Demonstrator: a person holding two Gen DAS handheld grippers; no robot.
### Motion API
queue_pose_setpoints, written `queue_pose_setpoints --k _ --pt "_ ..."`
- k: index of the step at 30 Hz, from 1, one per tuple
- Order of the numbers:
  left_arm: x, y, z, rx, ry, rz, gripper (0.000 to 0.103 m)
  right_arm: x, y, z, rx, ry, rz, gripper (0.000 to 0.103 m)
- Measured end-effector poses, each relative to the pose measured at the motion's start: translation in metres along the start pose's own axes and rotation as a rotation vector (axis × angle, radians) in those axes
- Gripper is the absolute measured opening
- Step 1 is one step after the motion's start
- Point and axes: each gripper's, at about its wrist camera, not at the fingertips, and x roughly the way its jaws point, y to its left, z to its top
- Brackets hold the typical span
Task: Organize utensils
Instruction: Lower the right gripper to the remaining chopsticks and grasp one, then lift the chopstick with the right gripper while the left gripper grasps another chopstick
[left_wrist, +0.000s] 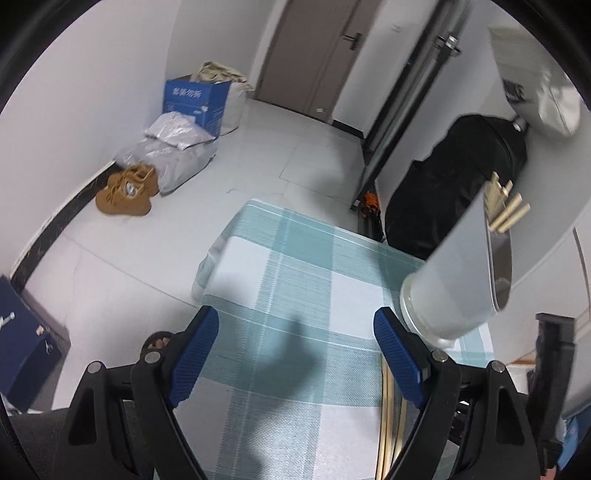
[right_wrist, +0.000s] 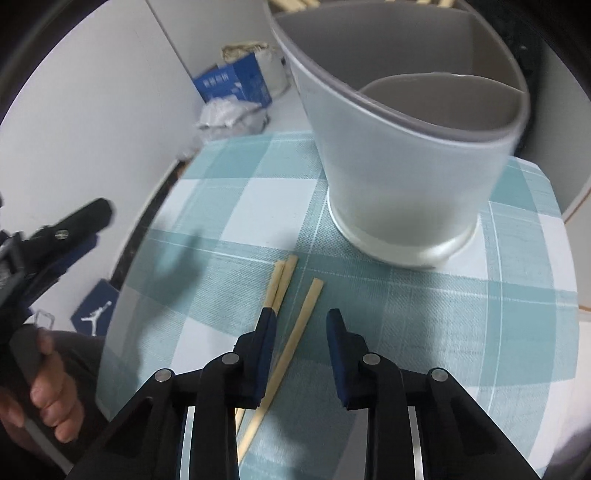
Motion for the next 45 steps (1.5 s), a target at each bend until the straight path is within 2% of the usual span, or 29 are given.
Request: queue_pose_setpoints --k 4,11,13,15,19,26,30,33,36,40,43,45 --pt "-0.003 0.007 0.002 -0.038 -0.002 -0.012 0.083 0.015 0.001 0.011 0.008 0.086 -0.061 0.023" --pt "-0.002 0.014 0.007 -0.080 0.005 -0.024 0.083 0.024 0.018 0.020 -0.059 0.136 -0.190 0.022" --pt "-0.003 0.016 0.008 -0.087 0.006 -0.027 0.083 0.026 0.026 0.021 -0.095 0.142 -0.226 0.018" --pt "-0.003 0.017 0.008 -0.092 0.008 -0.030 0.083 0.027 0.029 0.021 -0.106 0.142 -0.222 0.009" --pt "-0.001 0.021 0.008 -0.086 0.016 -0.020 0.083 0.027 0.023 0.022 -0.068 0.132 -0.211 0.006" --pt "0.007 0.013 0.000 -0.030 0.079 -0.029 0.083 -0.004 0.002 0.013 0.032 0.043 -0.094 0.005" --pt "0.022 -0.010 -0.014 0.072 0.177 -0.071 0.083 -0.029 -0.023 0.008 0.145 -0.016 0.006 0.005" --pt "0.030 -0.025 -0.026 0.150 0.231 -0.065 0.083 -0.042 -0.040 0.001 0.256 -0.062 0.083 0.005" --pt "0.034 -0.039 -0.036 0.223 0.255 -0.035 0.083 -0.051 -0.069 -0.012 0.381 -0.092 0.161 0.005" --pt "0.035 -0.046 -0.046 0.267 0.282 -0.008 0.083 -0.051 -0.102 -0.028 0.523 -0.114 0.260 0.005" --pt "0.035 -0.054 -0.050 0.340 0.265 0.067 0.083 -0.051 -0.121 -0.036 0.590 -0.132 0.311 0.005" --pt "0.035 -0.057 -0.053 0.366 0.263 0.081 0.083 -0.052 -0.129 -0.039 0.606 -0.150 0.332 0.005"
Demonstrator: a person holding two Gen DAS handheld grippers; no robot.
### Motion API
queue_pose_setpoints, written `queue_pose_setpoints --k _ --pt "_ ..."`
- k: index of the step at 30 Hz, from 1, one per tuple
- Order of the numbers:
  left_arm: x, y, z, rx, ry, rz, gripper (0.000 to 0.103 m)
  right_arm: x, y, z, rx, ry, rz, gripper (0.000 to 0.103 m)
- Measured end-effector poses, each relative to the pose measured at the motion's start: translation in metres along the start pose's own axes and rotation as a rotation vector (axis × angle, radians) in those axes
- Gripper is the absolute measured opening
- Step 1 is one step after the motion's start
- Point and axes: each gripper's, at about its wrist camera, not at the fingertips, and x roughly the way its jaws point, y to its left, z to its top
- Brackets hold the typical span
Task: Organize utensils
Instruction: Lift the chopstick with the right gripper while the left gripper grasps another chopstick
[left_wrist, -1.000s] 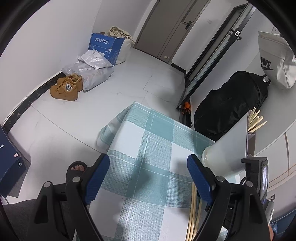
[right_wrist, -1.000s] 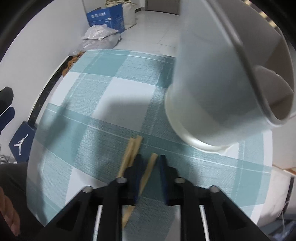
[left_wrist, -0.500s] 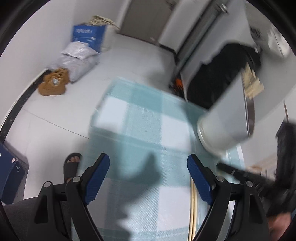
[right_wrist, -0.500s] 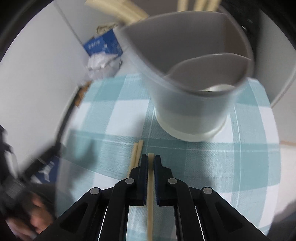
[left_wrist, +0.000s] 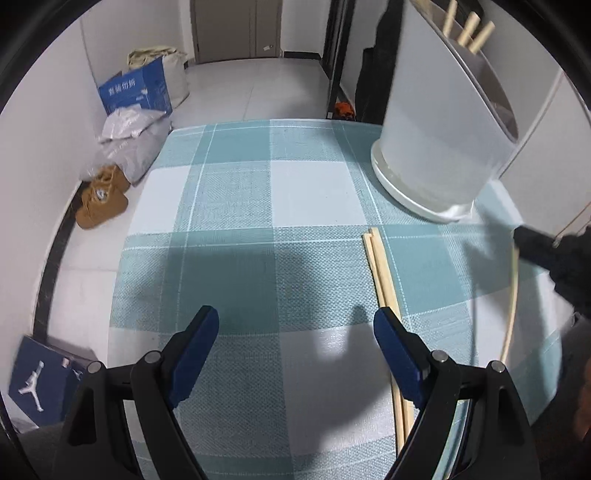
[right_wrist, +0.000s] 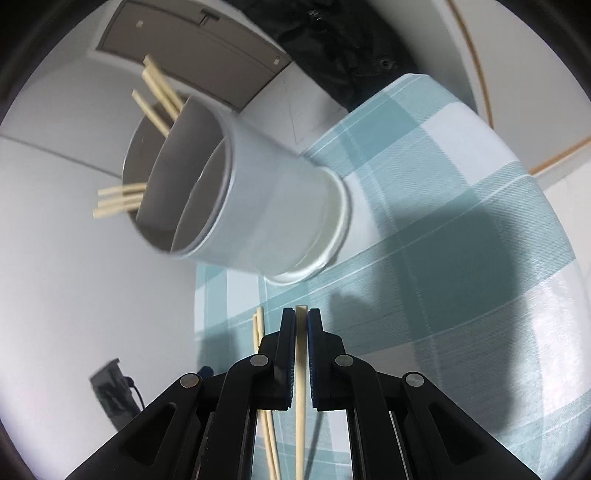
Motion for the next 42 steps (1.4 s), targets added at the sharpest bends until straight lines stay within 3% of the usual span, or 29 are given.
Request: queue_pose_setpoints --k 15,25,29,31,33,34,40,42 --pt "0.007 -0.013 0.004 0.025 0.037 0.022 0.083 -0.020 -0.005 0.009 -0.101 -0.087 0.095 0.005" --pt "0.022 -0.029 0.023 0.111 0.107 0.101 0.083 -0.039 0.008 0.016 -0.153 -0.176 0.071 0.005" --pt "0.028 -0.031 0.031 0.133 0.127 0.095 0.081 -0.044 0.009 0.021 -0.168 -0.204 0.063 0.005" --pt "0.030 -0.030 0.033 0.130 0.142 0.059 0.072 -0.047 0.010 0.022 -0.175 -0.217 0.060 0.005" --pt "0.029 -0.029 0.034 0.123 0.154 0.021 0.054 -0.047 0.012 0.026 -0.185 -0.235 0.055 0.005" --pt "0.029 -0.028 0.036 0.123 0.156 0.007 0.050 -0.047 0.012 0.027 -0.191 -0.241 0.053 0.005" --pt "0.031 -0.034 0.041 0.169 0.166 -0.029 0.010 -0.049 0.019 0.026 -0.238 -0.270 0.035 0.005" --pt "0.031 -0.037 0.041 0.172 0.167 -0.033 0.004 -0.050 0.021 0.026 -0.247 -0.275 0.034 0.005"
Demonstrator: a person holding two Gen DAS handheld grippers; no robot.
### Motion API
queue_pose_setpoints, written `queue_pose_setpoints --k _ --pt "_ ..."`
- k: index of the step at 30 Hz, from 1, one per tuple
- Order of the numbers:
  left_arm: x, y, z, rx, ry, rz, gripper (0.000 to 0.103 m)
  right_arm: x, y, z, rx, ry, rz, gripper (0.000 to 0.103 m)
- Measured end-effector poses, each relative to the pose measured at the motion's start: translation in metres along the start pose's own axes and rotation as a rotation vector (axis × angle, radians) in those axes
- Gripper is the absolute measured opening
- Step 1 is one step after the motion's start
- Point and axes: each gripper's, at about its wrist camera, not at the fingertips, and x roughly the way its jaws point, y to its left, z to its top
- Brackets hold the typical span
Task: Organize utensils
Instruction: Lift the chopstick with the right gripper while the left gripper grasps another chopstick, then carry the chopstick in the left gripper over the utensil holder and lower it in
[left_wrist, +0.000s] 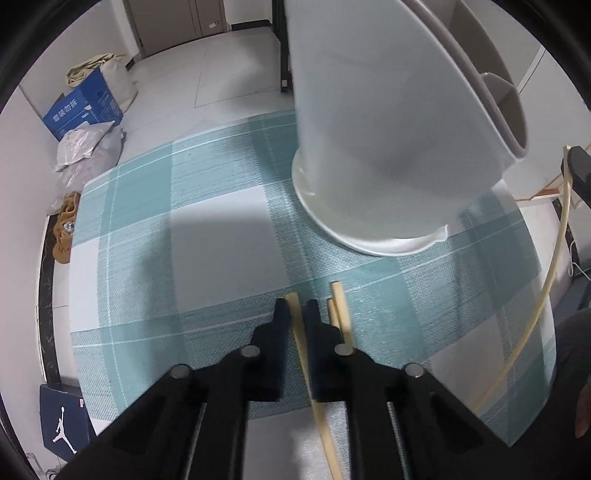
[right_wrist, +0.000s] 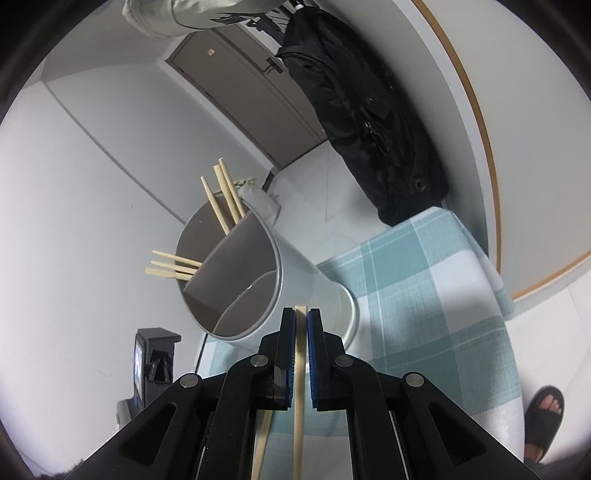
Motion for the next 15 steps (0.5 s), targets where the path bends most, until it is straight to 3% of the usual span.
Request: queue_pose_setpoints --k 5,9,15 --pt "-0.003 0.006 0.001 -0.029 -0.019 -0.021 0.003 -0.002 -0.003 0.000 0.000 -0.009 -0.007 0.005" --pt "-0.024 0.014 -0.004 -0.086 -0.124 -0.052 0.003 -0.004 -0.003 0.000 -0.003 -0.018 0.003 0.005" --pt "-0.062 0.016 -0.017 -0.123 -0.300 -0.042 0.003 -0.011 0.011 -0.004 -0.065 -0.047 0.027 0.005"
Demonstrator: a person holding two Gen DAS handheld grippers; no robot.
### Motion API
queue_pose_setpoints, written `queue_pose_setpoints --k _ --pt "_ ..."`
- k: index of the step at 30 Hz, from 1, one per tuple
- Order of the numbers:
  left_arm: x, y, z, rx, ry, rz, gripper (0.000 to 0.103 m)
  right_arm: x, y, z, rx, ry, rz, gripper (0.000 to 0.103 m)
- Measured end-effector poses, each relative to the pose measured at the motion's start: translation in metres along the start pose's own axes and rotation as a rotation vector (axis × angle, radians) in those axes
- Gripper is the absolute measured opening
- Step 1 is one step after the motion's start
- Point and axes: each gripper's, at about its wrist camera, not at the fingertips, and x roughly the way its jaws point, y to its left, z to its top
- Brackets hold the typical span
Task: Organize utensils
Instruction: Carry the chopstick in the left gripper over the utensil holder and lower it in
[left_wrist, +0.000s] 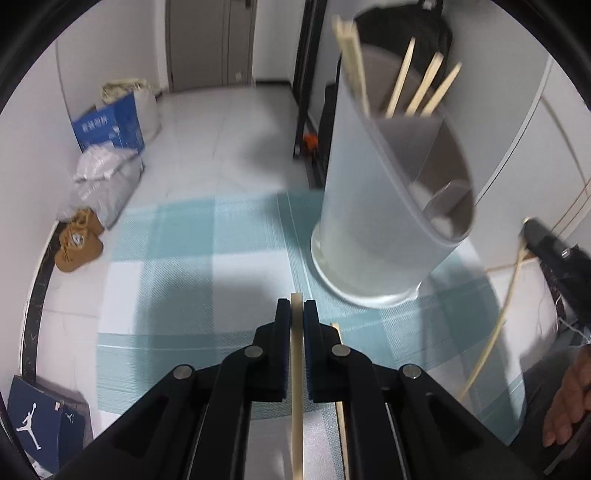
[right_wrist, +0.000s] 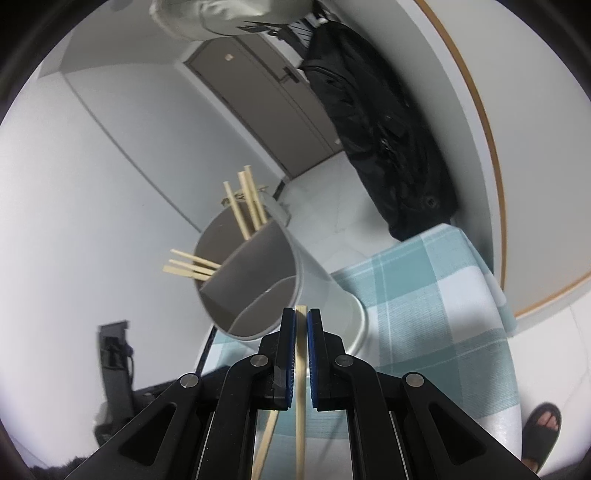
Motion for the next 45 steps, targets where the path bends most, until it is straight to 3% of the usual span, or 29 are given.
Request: queue_pose_setpoints --k 7,18,29,35,45 --pt "-0.034 0.008 -0.001 -0.071 -0.148 -0.038 0.003 -0.019 0.014 -0.008 -0.074 -0.064 -0.001 0.005" --pt "-0.053 0.019 -0.007 -0.058 -0.256 -0.088 0.003 -0.035 0.070 -0.029 -0.295 -0.135 0.028 0.005" --pt "-0.079 0.015 -0.014 -0.067 -0.326 -0.123 0.003 -0.033 0.100 -0.042 -0.422 -0.123 0.020 0.005" --pt "-0.083 0.008 -0.013 -0.010 -0.343 -0.115 0.003 -0.034 0.107 -0.043 -0.446 -0.134 0.024 0.005" --pt "-0.101 0.000 0.017 -0.002 -0.368 -0.132 0.002 -0.045 0.120 -0.016 -0.451 -0.176 0.056 0.005"
